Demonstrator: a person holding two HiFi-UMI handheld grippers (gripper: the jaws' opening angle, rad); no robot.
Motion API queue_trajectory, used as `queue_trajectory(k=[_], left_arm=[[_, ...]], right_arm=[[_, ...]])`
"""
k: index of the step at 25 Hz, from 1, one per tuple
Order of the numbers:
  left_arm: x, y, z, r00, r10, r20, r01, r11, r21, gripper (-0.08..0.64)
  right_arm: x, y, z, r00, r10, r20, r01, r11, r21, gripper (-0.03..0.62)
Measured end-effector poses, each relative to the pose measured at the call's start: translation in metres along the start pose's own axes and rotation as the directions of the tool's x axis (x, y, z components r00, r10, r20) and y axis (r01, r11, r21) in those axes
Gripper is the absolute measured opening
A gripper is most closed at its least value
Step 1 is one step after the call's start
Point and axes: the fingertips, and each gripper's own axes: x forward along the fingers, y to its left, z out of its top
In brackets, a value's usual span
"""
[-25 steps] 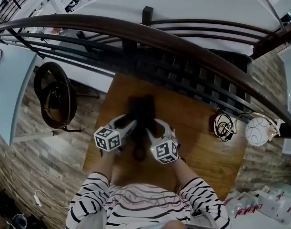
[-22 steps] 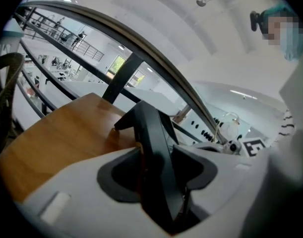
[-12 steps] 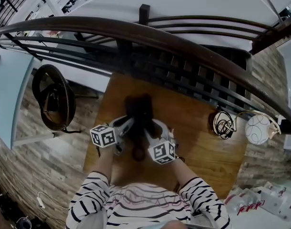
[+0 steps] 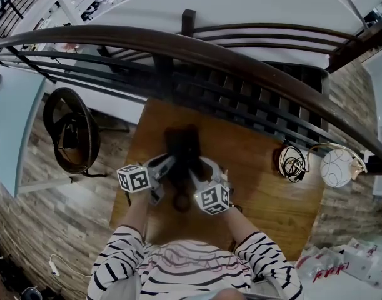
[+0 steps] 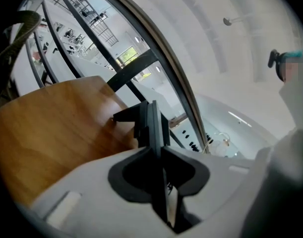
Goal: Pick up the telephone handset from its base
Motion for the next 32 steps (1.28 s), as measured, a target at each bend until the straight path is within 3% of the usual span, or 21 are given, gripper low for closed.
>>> queue_trajectory(k=[5, 17, 21, 27, 32], left_arm=[[-0.004, -0.003, 0.001, 1.0, -0.015, 0.021, 0.016, 0.999, -0.042, 0.074], [-0.026, -0.034, 0.011, 0.996, -0.047, 0.077, 0.048, 0.999, -0.02, 0.069], [-0.039, -0.048, 0.01, 0.994, -0.053, 0.099, 0.053, 0.999, -0.004, 0.069], [-0.06, -0.071, 0.004, 0.99, -0.059, 0.132, 0.054, 0.998, 0.038, 0.069], [-0.082, -0.093, -0.007, 0.984, -0.056, 0.171, 0.045, 0.997, 0.065, 0.069]], right_arm=[[0.001, 0.001, 0.0, 1.0, 0.002, -0.013, -0.002, 1.0, 0.001, 0.169], [-0.006, 0.003, 0.004, 1.0, 0.001, -0.028, -0.001, 1.0, 0.016, 0.169], [-0.011, 0.002, 0.005, 0.999, -0.002, -0.051, 0.005, 0.998, 0.067, 0.146], [-0.041, 0.006, 0.019, 0.999, -0.04, -0.001, 0.04, 0.991, 0.126, 0.137], [-0.079, 0.012, 0.028, 0.994, -0.099, 0.047, 0.087, 0.972, 0.22, 0.09]])
